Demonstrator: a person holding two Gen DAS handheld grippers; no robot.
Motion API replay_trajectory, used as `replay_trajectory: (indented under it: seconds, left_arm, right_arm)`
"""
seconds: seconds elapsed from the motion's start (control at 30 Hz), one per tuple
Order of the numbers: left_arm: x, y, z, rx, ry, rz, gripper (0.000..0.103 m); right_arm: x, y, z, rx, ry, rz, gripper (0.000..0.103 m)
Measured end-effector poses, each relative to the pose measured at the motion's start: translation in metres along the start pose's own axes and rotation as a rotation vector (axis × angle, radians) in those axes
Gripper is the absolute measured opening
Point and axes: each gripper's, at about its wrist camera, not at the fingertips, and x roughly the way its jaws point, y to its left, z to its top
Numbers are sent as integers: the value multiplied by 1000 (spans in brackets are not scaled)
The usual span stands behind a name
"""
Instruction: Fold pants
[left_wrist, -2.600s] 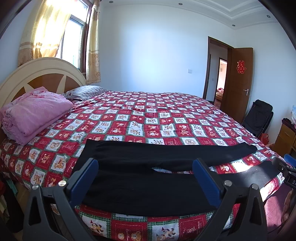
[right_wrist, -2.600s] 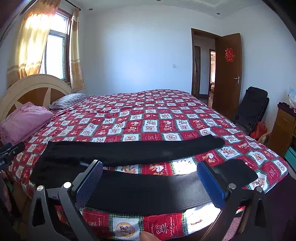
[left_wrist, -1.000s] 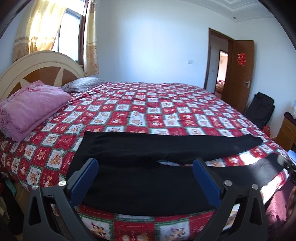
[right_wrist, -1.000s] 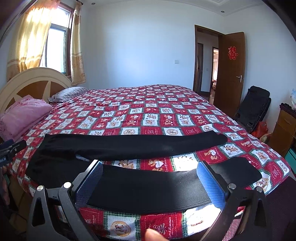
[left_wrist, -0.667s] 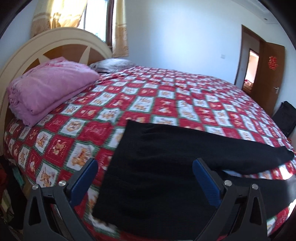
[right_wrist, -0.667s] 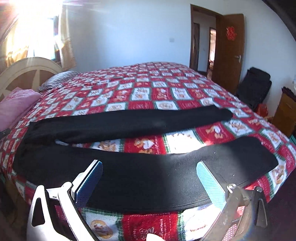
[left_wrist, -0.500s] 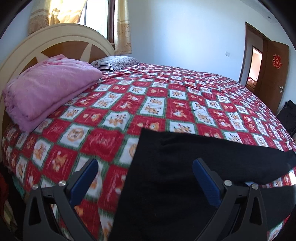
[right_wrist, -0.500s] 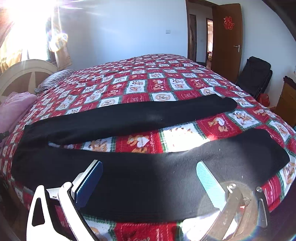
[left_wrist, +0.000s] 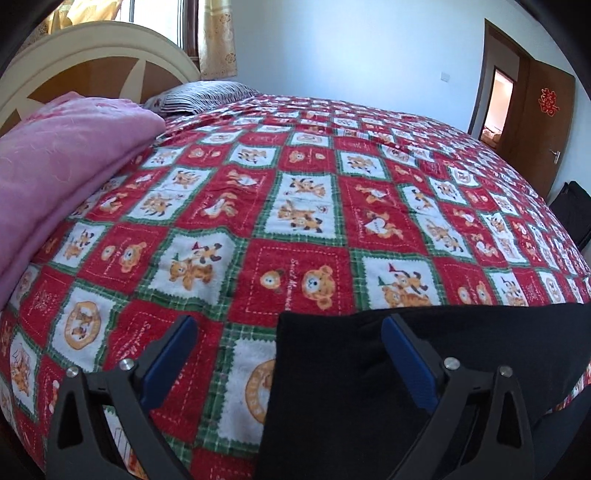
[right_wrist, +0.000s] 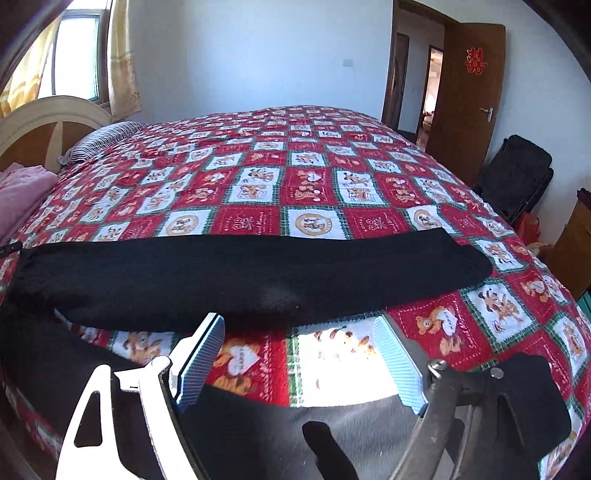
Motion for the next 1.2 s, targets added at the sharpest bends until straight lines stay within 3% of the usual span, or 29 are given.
replay_trajectory:
  seconds: [0.3, 0.33, 0.67, 0.7, 0.77, 0.83, 1.07, 1.2]
  left_arm:
    - [20, -9, 6, 66, 43, -69, 69]
    - [22, -10, 7, 73, 45, -71, 64]
    - [34, -11, 3, 80, 80, -97, 48]
    - [33, -10, 2, 77, 75, -105, 45]
    - [34, -8, 1, 69, 71, -124, 29]
    - [35, -5, 2, 52, 71, -152, 24]
    - [36, -5, 0, 36, 65, -172, 21]
    - [39, -3, 0, 26, 72, -185, 21]
  right_arm:
    - [38, -20, 24, 47, 44, 12, 61]
    - [41, -24, 27, 60, 51, 18, 60]
    - [72, -101, 69, 228, 67, -26, 59]
    - [75, -109, 73, 246, 69, -35, 58]
    - [79, -123, 80, 262, 62, -69, 56]
    - [83, -136, 87, 259, 55, -112, 56]
    - [105, -185, 99, 319, 98, -118, 54]
    - [131, -206, 100, 345, 181, -53, 54]
